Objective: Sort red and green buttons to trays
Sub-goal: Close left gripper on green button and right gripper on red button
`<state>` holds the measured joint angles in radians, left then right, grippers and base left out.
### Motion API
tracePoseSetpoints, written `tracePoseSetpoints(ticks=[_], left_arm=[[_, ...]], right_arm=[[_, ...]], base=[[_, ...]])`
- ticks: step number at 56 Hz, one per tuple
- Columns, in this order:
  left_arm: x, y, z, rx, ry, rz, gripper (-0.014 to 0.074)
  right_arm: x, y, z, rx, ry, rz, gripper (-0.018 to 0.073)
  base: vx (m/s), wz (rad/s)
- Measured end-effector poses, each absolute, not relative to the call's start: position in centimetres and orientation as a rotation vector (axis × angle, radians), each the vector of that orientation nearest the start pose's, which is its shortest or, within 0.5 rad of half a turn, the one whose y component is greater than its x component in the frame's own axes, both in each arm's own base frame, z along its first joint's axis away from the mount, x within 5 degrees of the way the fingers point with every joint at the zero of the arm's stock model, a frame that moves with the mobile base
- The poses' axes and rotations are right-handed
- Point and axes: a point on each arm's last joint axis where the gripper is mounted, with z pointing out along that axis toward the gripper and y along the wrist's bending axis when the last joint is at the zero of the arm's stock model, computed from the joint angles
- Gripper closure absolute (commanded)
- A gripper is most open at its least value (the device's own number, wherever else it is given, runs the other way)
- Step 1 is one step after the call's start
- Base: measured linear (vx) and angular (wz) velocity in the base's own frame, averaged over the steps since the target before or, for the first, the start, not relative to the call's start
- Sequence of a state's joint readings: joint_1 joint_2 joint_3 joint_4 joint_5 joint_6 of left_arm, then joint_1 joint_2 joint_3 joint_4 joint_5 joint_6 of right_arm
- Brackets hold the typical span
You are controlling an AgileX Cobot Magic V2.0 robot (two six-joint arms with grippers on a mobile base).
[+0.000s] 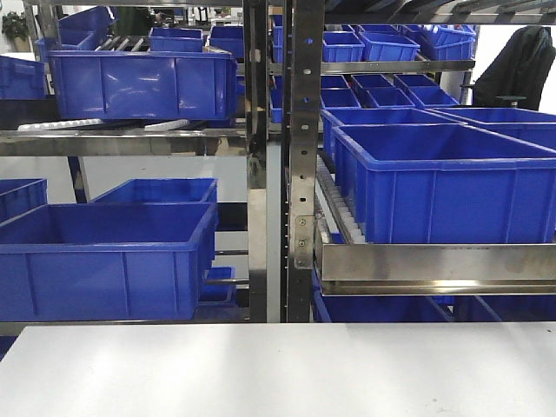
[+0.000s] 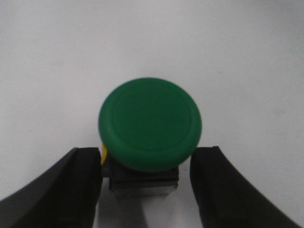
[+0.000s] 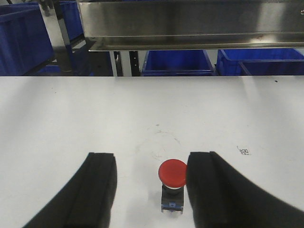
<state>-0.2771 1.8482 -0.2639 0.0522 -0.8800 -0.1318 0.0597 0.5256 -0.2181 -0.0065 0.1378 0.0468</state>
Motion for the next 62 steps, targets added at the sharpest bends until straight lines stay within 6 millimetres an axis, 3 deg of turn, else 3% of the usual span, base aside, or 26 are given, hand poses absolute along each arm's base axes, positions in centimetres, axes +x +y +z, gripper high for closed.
tracePoseSetpoints(ticks=[32,39,53,62], left_arm=[[22.8,-6.7,6.8,0.151,2.080,-0.288,0.0093],[22.7,-6.7,6.4,0.152,2.095,-0.285,0.0185],[22.7,-6.7,6.3,0.148,2.097,-0.282,0.0458],[22.7,-6.7,6.3,0.105,2.101,-0.307,0.0606]], right_arm=[[11.0,0.6,23.3,-0.018,1.930,0.066,0.0142],[11.0,0.6,23.3,-0.018,1.930,0.066,0.0142],[10.9,0.6,23.2,-0.018,1.935,0.066,0.0136],[10.9,0.6,23.2,-0.014,1.944,0.063,0.0056]], base=[[0.00,0.00],[0.00,0.00],[0.00,0.00],[0.00,0.00]])
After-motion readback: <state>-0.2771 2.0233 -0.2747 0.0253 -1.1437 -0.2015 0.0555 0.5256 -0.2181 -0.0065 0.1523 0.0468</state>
